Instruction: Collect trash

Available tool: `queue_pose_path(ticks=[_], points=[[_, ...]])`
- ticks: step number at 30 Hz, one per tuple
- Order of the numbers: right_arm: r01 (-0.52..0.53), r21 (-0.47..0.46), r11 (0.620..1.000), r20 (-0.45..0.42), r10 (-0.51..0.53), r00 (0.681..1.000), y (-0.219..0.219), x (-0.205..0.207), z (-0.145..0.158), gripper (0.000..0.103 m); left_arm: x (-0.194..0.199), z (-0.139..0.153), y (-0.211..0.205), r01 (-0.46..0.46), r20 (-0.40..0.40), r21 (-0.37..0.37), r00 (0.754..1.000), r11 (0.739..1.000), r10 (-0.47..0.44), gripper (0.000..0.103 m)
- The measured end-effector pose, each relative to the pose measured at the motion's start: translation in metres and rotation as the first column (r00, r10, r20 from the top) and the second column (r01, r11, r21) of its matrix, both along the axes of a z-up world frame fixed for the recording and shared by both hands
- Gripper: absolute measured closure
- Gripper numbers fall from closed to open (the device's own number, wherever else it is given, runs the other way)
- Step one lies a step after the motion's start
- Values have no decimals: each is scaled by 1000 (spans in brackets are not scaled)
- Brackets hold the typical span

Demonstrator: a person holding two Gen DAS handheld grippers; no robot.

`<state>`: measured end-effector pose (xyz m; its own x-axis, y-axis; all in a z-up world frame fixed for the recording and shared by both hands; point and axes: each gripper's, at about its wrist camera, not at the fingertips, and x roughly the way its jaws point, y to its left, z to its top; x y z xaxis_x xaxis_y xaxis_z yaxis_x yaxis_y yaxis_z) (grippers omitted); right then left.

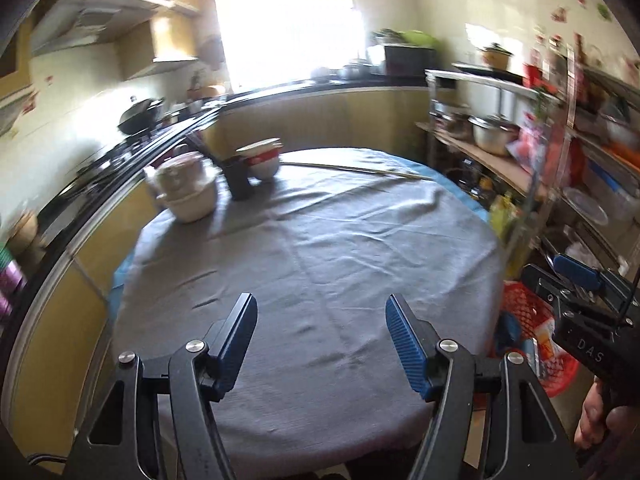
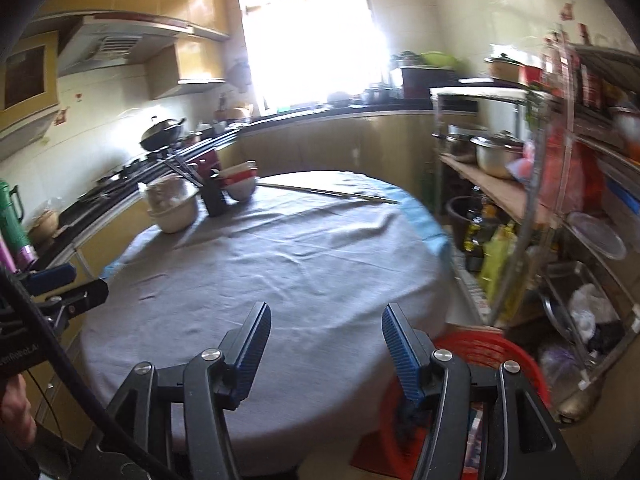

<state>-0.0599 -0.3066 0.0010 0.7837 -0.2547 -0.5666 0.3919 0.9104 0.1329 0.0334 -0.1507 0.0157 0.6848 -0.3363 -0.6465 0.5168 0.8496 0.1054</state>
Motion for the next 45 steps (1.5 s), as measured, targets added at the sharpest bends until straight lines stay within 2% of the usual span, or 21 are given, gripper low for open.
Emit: queue_pose_path(ticks=[3, 9, 15, 22, 34, 45], points=[[-41, -4, 999, 10, 41, 999, 19, 18, 8, 41, 9, 3, 22, -81, 11, -12, 997, 997, 81, 35], [-127, -16, 992, 29, 128, 991, 59, 49, 23, 41, 27, 8, 68, -228, 17, -45, 973, 973, 229, 35], [-178, -40, 983, 22, 179, 984, 91, 60, 27, 41, 34, 9, 96, -309, 31, -60, 950, 949, 311, 35], [-185, -43, 982, 11, 186, 983, 102, 60, 27, 41, 34, 8, 111, -324, 29, -70, 945, 943, 327, 35], [-212, -69, 975, 23, 214, 977, 127, 52, 37, 40, 24, 14, 126, -306, 19, -99, 951, 947, 309, 35], [-213, -97, 972, 33, 217, 976, 147, 40, 47, 39, 8, 29, 140, -300, 61, -134, 949, 944, 310, 35]])
